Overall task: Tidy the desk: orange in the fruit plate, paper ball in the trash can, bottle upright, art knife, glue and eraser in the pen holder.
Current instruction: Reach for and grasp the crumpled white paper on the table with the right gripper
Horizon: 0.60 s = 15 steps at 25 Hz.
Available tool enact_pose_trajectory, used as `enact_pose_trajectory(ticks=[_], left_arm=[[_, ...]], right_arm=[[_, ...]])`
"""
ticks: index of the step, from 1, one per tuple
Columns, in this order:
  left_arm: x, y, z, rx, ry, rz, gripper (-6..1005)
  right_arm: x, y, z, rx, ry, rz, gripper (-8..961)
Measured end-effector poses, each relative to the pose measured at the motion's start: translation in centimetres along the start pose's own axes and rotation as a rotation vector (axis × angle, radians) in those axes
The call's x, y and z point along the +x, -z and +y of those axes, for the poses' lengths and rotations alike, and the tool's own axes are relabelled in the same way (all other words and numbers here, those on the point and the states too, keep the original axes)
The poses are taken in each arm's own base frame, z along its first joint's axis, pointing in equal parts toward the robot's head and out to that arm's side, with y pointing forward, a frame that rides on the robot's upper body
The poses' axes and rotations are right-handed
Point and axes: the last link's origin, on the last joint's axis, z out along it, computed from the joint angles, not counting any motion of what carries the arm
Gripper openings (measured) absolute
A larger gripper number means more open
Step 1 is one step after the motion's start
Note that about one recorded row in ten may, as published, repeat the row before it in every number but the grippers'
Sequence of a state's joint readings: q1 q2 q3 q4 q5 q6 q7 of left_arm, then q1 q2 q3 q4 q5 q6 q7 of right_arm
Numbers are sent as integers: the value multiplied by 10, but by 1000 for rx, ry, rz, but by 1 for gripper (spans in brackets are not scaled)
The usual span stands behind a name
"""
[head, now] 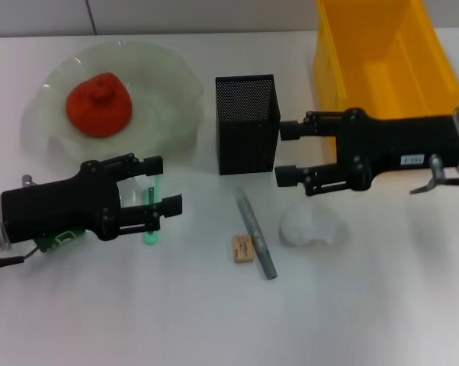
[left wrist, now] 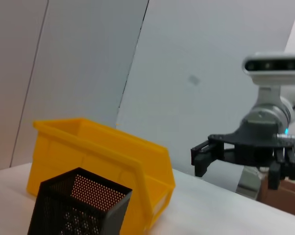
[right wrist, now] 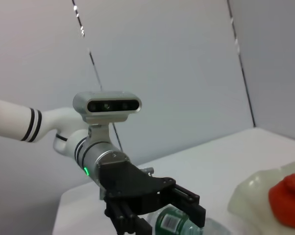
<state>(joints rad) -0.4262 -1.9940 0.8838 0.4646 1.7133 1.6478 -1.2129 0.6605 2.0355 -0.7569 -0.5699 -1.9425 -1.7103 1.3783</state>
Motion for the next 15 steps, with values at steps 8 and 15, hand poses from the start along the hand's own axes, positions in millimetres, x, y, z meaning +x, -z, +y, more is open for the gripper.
enact_pose_trajectory(ticks=[8,15], left_arm=[[-10,-3,6,-28,-22,-42,809],[-15,-5,10,-46,-52,-59,808]], right_arm=[[-34,3,-3,-80,-3,228,731],[-49,-11,-9,-114,41,460,725]])
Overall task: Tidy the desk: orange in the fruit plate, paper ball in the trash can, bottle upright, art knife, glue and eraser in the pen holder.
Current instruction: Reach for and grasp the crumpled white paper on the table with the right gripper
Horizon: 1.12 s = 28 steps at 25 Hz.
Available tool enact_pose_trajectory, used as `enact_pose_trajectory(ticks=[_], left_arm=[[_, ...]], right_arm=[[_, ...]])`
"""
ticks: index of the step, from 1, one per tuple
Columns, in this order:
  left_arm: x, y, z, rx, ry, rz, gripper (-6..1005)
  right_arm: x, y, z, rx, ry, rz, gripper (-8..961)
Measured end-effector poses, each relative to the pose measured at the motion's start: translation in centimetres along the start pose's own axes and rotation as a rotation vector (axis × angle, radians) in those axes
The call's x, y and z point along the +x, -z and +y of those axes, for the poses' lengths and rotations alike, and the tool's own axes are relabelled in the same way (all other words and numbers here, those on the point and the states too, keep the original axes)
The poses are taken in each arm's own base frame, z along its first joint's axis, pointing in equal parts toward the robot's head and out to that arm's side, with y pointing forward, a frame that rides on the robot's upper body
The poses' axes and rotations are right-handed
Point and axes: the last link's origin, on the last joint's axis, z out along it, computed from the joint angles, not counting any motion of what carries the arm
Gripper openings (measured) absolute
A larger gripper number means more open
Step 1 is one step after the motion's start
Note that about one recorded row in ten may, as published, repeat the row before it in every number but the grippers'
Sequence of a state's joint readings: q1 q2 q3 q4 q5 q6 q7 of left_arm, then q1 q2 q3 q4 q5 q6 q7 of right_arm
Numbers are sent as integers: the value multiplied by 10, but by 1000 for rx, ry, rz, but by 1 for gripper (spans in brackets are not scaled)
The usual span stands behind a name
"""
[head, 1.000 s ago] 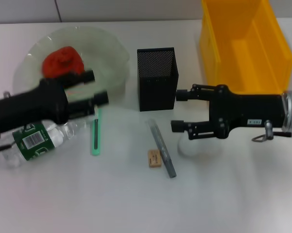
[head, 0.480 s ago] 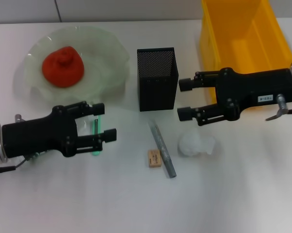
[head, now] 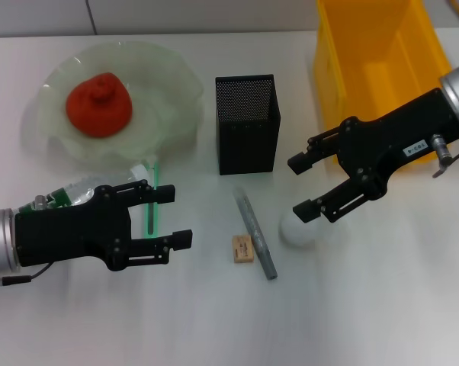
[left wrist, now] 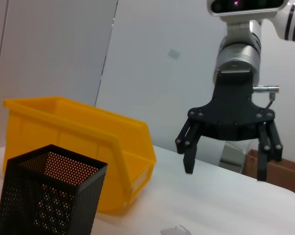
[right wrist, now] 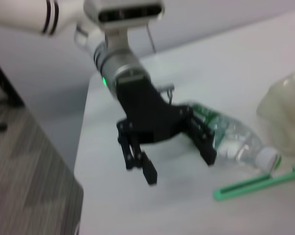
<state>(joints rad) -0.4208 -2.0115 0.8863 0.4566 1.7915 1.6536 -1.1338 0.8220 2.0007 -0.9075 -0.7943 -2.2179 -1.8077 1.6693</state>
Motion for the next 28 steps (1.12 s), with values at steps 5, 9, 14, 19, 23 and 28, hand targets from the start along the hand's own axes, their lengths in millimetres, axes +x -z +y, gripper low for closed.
enact_pose_trajectory(ticks=[5,9,14,19,23,28], left_arm=[[-1,0,0,6,-1,1,808],[-1,0,0,8,-1,1,809],[-3,0,1,15,5,4,809],[-4,-1,1,19,7,4,809],[-4,-1,1,21,9,6,809],[-5,-1,1,26,13,9,809]], right_arm=[[-9,-10,-4,-6,30,121,721],[-10,-24,-10,24,61,209,718],[-9,-37,-15,60,92,264,714],[-4,-47,-19,92,112,322,709],[1,-51,-21,113,120,373,706],[3,-53,-22,119,127,389,702]])
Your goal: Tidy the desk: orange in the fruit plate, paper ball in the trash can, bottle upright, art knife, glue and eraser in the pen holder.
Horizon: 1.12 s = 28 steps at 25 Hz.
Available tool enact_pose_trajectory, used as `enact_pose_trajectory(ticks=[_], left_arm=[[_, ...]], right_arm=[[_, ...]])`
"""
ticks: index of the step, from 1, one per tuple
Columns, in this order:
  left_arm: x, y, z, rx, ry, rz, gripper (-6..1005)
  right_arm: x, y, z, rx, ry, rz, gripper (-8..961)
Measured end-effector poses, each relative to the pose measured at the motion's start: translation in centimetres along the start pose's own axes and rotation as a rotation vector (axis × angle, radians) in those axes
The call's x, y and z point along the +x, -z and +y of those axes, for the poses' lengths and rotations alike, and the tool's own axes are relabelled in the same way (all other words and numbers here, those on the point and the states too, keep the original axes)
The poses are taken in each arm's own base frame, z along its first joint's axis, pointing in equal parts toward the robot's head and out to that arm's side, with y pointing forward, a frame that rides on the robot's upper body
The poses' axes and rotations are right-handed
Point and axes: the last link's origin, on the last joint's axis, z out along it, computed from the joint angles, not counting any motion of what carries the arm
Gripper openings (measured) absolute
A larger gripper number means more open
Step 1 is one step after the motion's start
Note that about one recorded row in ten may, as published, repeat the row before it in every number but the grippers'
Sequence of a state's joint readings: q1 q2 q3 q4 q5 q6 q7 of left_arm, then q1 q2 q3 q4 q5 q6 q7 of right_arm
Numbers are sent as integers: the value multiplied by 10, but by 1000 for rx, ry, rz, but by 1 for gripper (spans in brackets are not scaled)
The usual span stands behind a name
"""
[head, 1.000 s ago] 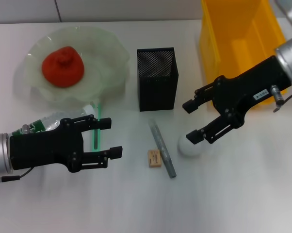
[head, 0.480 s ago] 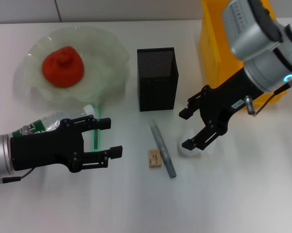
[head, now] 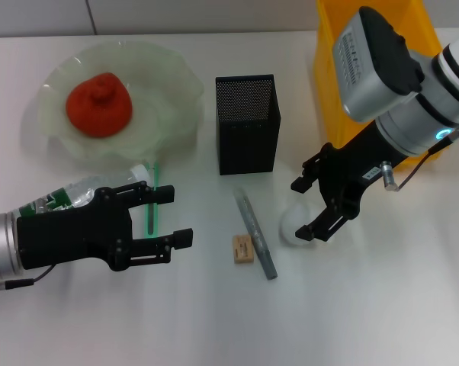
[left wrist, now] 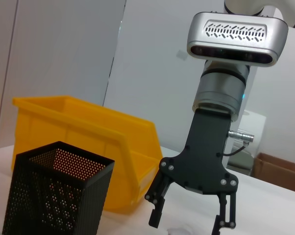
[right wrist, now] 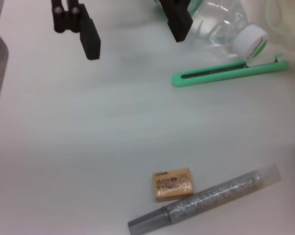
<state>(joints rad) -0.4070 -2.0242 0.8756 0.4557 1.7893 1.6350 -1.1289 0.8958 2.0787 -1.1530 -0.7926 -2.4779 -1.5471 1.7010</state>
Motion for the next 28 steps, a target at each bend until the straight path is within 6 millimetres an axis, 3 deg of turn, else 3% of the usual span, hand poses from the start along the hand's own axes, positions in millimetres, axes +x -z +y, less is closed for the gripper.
enact_pose_trajectory(ticks=[10,19,28], left_arm=[[-1,-1,0,7,7,0,809],[0,-1,-2,11,7,-1,808],[0,-1,-4,23,9,0,808]], right_arm=[[4,-14,1,4,15,27,694],[4,-15,2,3,17,17,686],[4,-8,4,-4,-25,-78,530]])
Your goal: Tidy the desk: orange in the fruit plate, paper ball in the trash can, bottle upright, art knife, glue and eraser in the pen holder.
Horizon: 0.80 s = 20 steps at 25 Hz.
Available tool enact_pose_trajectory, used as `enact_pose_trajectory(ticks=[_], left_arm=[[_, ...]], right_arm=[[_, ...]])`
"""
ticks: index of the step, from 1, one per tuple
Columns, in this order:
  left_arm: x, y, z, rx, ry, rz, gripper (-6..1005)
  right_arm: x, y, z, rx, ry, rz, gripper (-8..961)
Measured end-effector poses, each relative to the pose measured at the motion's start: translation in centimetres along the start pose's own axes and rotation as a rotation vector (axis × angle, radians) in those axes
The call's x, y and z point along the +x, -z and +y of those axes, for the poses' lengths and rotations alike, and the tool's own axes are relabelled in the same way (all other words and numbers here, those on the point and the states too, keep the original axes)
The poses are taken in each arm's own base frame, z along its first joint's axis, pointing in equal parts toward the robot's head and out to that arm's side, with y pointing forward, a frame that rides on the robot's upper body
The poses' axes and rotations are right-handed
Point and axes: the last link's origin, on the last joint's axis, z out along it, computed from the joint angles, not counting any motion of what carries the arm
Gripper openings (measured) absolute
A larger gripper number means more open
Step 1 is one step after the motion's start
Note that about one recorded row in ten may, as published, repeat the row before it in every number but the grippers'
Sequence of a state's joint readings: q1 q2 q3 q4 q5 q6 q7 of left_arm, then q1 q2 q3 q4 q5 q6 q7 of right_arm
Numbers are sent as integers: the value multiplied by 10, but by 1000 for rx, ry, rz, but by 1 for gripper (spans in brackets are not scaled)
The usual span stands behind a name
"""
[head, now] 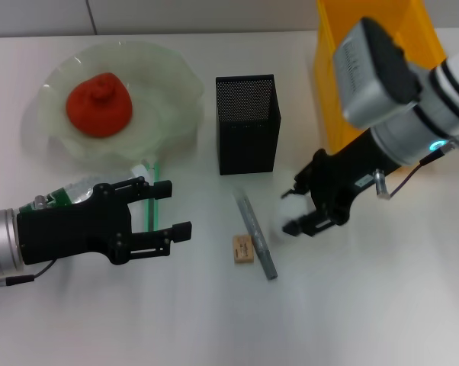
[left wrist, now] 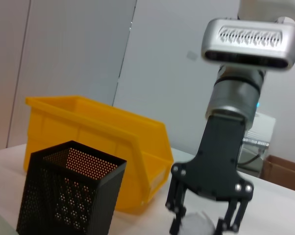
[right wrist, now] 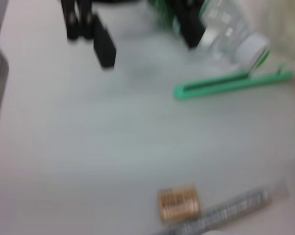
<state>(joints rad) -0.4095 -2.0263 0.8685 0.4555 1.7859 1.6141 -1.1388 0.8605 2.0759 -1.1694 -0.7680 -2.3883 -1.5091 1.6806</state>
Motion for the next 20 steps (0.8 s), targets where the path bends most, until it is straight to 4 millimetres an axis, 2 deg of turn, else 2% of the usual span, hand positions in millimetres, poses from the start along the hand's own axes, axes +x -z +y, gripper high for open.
enact_pose_trajectory(ticks=[4,8,14,20], left_arm=[[0,2,0,7,4,10,808],[1,4,-1,17,1,22,808],[5,1,-1,9,-6,38,808],[7,1,-2,9,-7,46,808]], right_arm=[[5,20,0,13,-64,-174,490],[25,33,6,60,-101,-402,483],[56,20,32,120,-131,-729,484],[70,6,48,196,-130,-878,484]])
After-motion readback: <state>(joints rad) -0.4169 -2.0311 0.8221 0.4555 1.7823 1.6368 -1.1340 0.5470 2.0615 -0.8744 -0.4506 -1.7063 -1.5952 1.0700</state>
